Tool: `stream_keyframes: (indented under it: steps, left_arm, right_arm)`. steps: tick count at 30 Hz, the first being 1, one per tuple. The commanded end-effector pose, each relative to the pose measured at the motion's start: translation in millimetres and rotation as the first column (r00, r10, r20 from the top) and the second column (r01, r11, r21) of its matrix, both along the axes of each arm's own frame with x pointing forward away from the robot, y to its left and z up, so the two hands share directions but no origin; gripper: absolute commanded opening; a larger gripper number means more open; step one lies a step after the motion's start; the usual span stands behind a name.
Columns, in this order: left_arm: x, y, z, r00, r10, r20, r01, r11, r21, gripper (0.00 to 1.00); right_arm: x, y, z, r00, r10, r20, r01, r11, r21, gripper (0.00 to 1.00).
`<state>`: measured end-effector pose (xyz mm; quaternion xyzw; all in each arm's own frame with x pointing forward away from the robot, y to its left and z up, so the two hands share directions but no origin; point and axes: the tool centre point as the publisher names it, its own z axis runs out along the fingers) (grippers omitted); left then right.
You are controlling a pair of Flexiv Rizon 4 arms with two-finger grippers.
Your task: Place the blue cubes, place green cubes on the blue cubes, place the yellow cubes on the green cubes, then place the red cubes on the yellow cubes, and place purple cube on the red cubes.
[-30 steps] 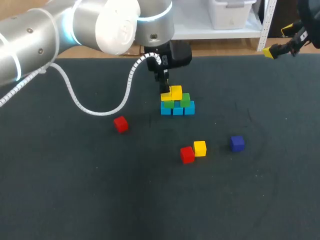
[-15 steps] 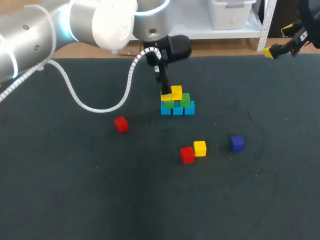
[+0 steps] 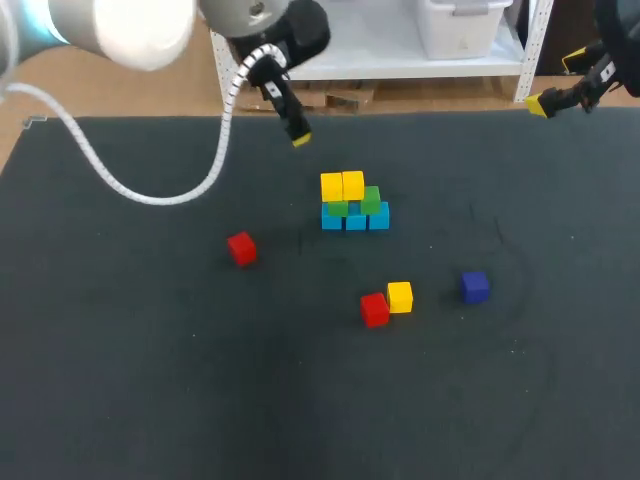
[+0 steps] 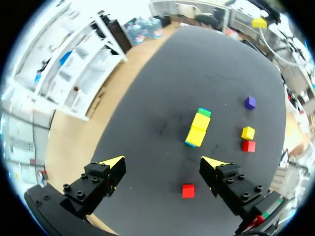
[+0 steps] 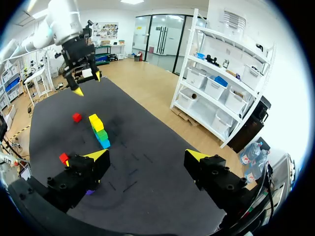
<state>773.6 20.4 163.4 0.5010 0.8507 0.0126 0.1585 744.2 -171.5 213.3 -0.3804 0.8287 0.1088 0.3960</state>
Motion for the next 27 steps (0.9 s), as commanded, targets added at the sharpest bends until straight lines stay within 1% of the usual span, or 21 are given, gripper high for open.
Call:
stream_keyframes:
  steps: [1, 3, 7, 9, 10, 15, 22, 24, 25, 27]
  left_arm:
    - [-33.4, 41, 17.0, 0.986, 0.071, 0.154, -0.061, 0.996, -0.069, 1.0]
    - [-35.8, 50, 24.4, 0.976, 0.129, 0.177, -0.113, 0.989, -0.1, 1.0]
    - [-44.3, 66, 31.6, 0.942, 0.225, 0.249, -0.195, 0.971, -0.142, 1.0]
    - [-49.0, 75, 33.3, 0.926, 0.255, 0.279, -0.218, 0.963, -0.157, 1.0]
    - [-50.5, 81, 33.8, 0.919, 0.28, 0.278, -0.237, 0.955, -0.181, 1.0]
    - [-53.9, 118, 30.2, 0.876, 0.392, 0.28, -0.335, 0.914, -0.231, 1.0]
    - [-51.0, 171, 30.3, 0.783, 0.551, 0.288, -0.473, 0.829, -0.299, 1.0]
    - [-50.3, 182, 29.5, 0.759, 0.585, 0.287, -0.502, 0.806, -0.314, 1.0]
    - [-50.4, 187, 28.9, 0.74, 0.606, 0.292, -0.521, 0.791, -0.321, 1.0]
    - [-51.4, 195, 26.2, 0.721, 0.63, 0.289, -0.542, 0.772, -0.332, 1.0]
  right_arm:
    - [-0.7, 1, 0, 1.0, -0.004, 0.002, 0.004, 1.0, -0.002, 1.0]
    - [-0.7, 1, 0, 1.0, -0.004, 0.002, 0.004, 1.0, -0.002, 1.0]
    - [-0.7, 1, 0, 1.0, -0.004, 0.002, 0.004, 1.0, -0.002, 1.0]
    - [-0.7, 1, 0, 1.0, -0.004, 0.002, 0.004, 1.0, -0.002, 1.0]
    - [-0.7, 1, 0, 1.0, -0.004, 0.002, 0.004, 1.0, -0.002, 1.0]
    - [-0.7, 1, 0, 1.0, -0.004, 0.002, 0.004, 1.0, -0.002, 1.0]
    - [-0.7, 1, 0, 1.0, -0.004, 0.002, 0.004, 1.0, -0.002, 1.0]
    - [-0.7, 1, 0, 1.0, -0.004, 0.002, 0.004, 1.0, -0.002, 1.0]
    - [-0.7, 1, 0, 1.0, -0.004, 0.002, 0.004, 1.0, -0.002, 1.0]
    - [-0.7, 1, 0, 1.0, -0.004, 0.002, 0.004, 1.0, -0.002, 1.0]
